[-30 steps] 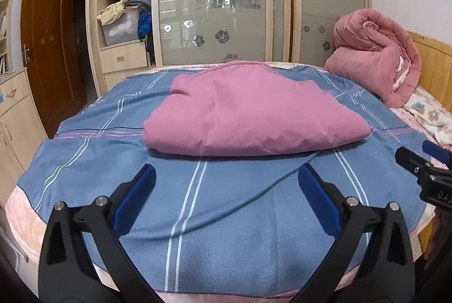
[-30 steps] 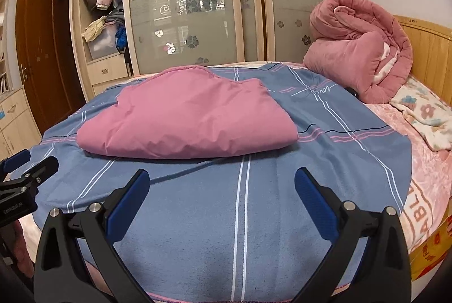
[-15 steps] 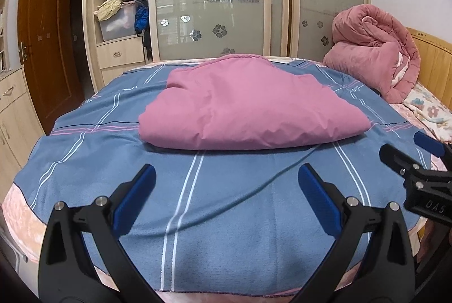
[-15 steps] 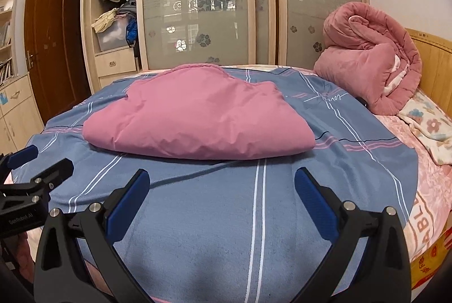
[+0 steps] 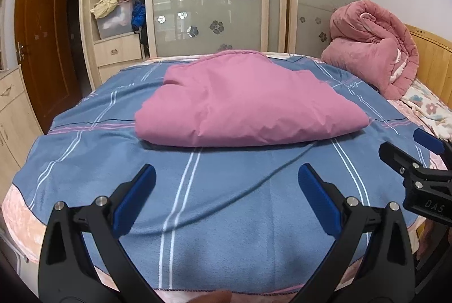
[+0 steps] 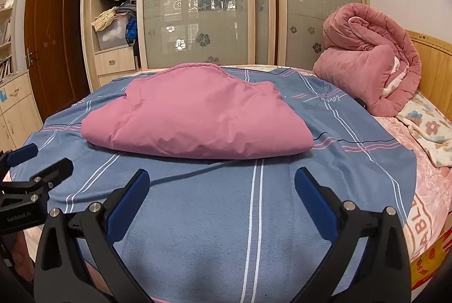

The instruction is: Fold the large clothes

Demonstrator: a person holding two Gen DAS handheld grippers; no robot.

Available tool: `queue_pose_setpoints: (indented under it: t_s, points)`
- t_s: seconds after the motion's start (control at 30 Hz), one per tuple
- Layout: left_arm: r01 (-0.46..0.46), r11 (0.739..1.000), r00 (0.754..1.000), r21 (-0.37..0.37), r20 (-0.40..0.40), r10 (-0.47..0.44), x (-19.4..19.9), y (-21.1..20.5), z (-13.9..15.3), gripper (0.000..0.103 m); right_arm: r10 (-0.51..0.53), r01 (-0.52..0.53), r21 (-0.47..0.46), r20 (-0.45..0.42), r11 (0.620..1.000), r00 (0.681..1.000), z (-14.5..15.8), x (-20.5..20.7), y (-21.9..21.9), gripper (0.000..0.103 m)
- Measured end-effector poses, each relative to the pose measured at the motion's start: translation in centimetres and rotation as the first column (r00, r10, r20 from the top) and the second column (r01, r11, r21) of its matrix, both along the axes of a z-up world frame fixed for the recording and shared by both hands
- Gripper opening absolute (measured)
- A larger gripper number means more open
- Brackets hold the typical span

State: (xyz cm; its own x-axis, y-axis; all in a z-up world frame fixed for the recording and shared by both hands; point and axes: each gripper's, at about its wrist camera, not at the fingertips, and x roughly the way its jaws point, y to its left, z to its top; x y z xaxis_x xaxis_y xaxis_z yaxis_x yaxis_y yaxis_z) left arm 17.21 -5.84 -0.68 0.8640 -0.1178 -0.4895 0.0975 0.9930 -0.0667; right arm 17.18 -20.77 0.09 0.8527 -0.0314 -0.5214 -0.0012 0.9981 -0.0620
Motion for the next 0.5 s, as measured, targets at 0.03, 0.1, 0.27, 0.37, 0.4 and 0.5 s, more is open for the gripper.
queue_pose_setpoints:
  t_s: [0.03,0.1,0.27,0.37,0.4,0.5]
  points:
    - [-0.007,1.0,1.0,-0.001,-0.005,0.007,0.06,0.02,0.0,0.101,0.001,-0.001,0.003,0.0,1.0,1.0,0.01,0.0,-0.01,0.102]
    - [-0.006,1.0,1.0,-0.01,-0.023,0.005,0.25,0.02,-0.11,0.101,0.003,-0.003,0.001,0.002,1.0,1.0,-0.02,-0.05,0.01,0.102]
    - [0.019,0.999,0.998,-0.032,-0.052,-0.021,0.56,-0.13,-0.27,0.101,0.005,-0.005,0.0,0.004,1.0,1.0,-0.1,-0.1,-0.02,0.102]
    - [0.027,0.999,0.998,-0.037,-0.059,-0.029,0.62,-0.18,-0.21,0.101,0.004,-0.004,0.001,0.004,1.0,1.0,-0.14,-0.09,-0.07,0.102]
    - [0.035,0.998,0.997,-0.053,-0.063,-0.038,0.67,-0.11,-0.24,0.101,0.003,-0.003,0.002,0.005,1.0,1.0,-0.15,-0.11,-0.05,0.102]
    - [0.036,0.997,0.996,-0.075,-0.074,-0.041,0.9,0.06,-0.3,0.101,0.004,-0.004,0.001,0.004,1.0,1.0,-0.13,-0.09,-0.01,0.102]
